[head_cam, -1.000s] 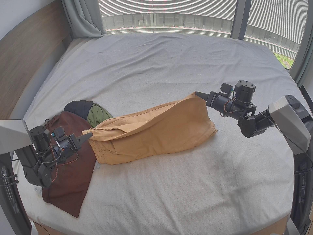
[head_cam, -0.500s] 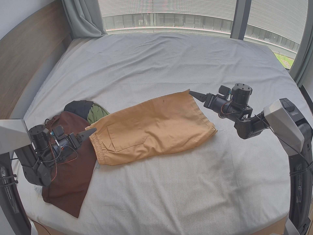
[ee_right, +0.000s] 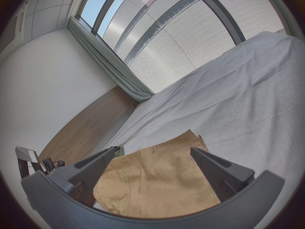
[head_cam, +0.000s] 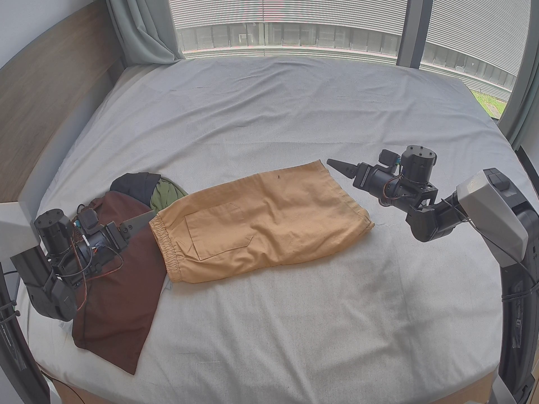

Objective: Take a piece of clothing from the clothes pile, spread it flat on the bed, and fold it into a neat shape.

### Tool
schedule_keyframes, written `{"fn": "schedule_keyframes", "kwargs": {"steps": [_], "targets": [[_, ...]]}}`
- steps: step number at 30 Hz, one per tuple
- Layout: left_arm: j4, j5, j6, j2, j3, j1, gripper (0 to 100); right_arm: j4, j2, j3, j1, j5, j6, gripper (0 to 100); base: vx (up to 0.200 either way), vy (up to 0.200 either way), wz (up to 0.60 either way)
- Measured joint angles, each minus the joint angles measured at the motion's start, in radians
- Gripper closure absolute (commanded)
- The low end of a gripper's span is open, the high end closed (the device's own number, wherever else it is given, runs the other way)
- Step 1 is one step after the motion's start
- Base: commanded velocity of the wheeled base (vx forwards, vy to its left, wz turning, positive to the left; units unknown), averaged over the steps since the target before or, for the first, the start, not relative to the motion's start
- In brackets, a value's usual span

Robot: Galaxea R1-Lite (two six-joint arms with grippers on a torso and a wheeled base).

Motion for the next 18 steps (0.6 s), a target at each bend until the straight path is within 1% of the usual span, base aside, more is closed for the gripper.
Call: {"fn": "schedule_keyframes", "kwargs": {"steps": [9,18], "targets": [[0.000,-0.001,0.001,-0.038,0.016,-0.008,0,-0.049,-0.064,0.129,0.006,0.001,-0.001,0,0.000,0.000,0.00],[0.000,-0.001,0.011,-0.046,0.023,-0.014,0,-0.092,-0.114,0.326,0.035,-0.001,-0.001,0,0.000,0.000,0.00]]}}
